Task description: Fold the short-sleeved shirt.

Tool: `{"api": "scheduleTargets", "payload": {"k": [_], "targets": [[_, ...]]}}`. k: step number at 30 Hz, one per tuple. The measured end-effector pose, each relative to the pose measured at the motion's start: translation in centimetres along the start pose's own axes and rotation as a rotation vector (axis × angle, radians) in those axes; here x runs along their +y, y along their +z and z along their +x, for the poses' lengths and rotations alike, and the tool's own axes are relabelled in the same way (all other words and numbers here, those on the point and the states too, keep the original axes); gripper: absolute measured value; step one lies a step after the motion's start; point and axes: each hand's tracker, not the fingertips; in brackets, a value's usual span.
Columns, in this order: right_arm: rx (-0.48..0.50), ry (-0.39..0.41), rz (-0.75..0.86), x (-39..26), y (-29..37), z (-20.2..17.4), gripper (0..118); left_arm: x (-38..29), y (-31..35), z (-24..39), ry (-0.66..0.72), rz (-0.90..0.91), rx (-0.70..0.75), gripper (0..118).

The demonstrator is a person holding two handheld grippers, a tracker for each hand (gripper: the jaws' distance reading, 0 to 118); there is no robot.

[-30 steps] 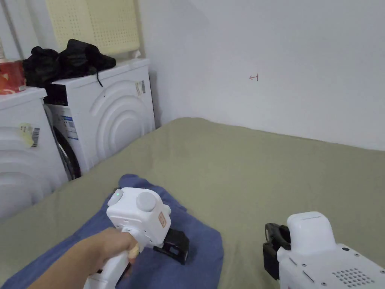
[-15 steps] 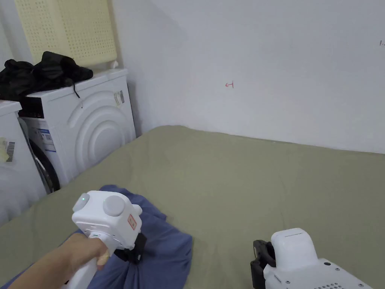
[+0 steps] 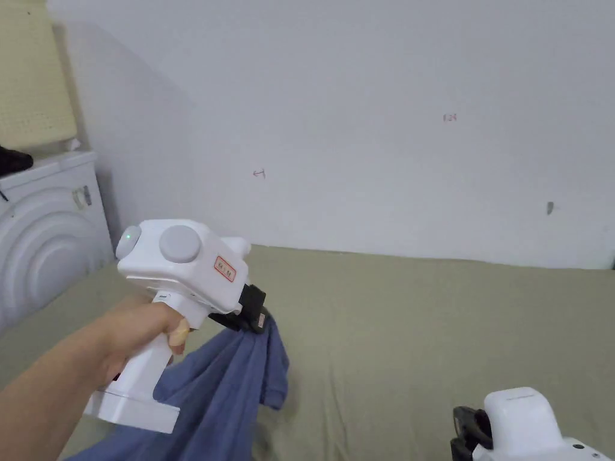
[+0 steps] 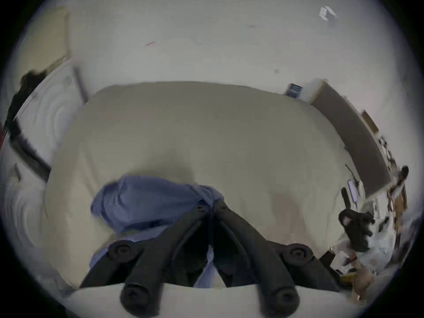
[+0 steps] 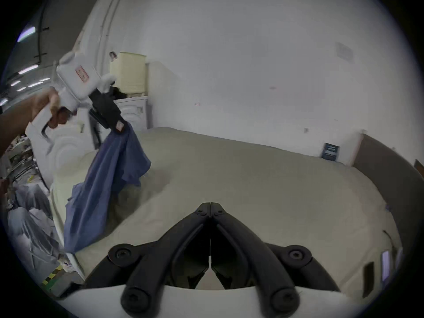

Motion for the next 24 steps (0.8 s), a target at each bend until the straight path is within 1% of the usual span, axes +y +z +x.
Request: {"api": "scheduleTargets", "payload": {"k": [5, 7, 10, 11, 13, 16, 18, 19, 22, 23, 24], "targets": [[-0.183, -0.052, -0.016, -0.8, 4.7, 7.2, 0, 2.7, -3.1, 12.8, -0.192, -0.007, -0.152, 2], [-0.264, -0.083, -0.027, -1.5, 6.5, 9.9, 0, 2.9, -4.8, 17.9, -0.278, -0.030, -0.234, 2], [-0.347, -0.115, -0.051, -2.8, 8.9, 13.3, 0, 2.0, -7.5, 25.2, -0.392, -0.071, -0.342, 2], [-0.373, -0.124, -0.056, -3.2, 9.7, 14.2, 0, 2.6, -9.5, 26.0, -0.418, -0.092, -0.378, 2], [-0.432, -0.158, -0.063, -4.4, 11.4, 16.2, 0, 1.3, -12.2, 29.9, -0.458, -0.145, -0.445, 2], [-0.482, -0.189, -0.085, -5.8, 13.0, 18.1, 0, -1.5, -16.0, 33.6, -0.493, -0.215, -0.496, 2], [-0.519, -0.193, -0.101, -6.7, 13.8, 18.9, 0, -3.5, -18.6, 35.0, -0.494, -0.274, -0.494, 2], [-0.521, -0.199, -0.105, -7.0, 14.0, 19.3, 0, -5.0, -19.7, 35.8, -0.490, -0.301, -0.497, 2], [-0.537, -0.222, -0.114, -7.7, 14.4, 19.9, 0, -7.5, -22.4, 35.7, -0.451, -0.359, -0.513, 2], [-0.534, -0.226, -0.113, -7.7, 14.3, 19.9, 0, -8.5, -22.6, 35.9, -0.442, -0.368, -0.499, 2], [-0.530, -0.229, -0.112, -7.7, 14.2, 19.8, 0, -8.8, -22.9, 35.6, -0.433, -0.372, -0.487, 12]]}}
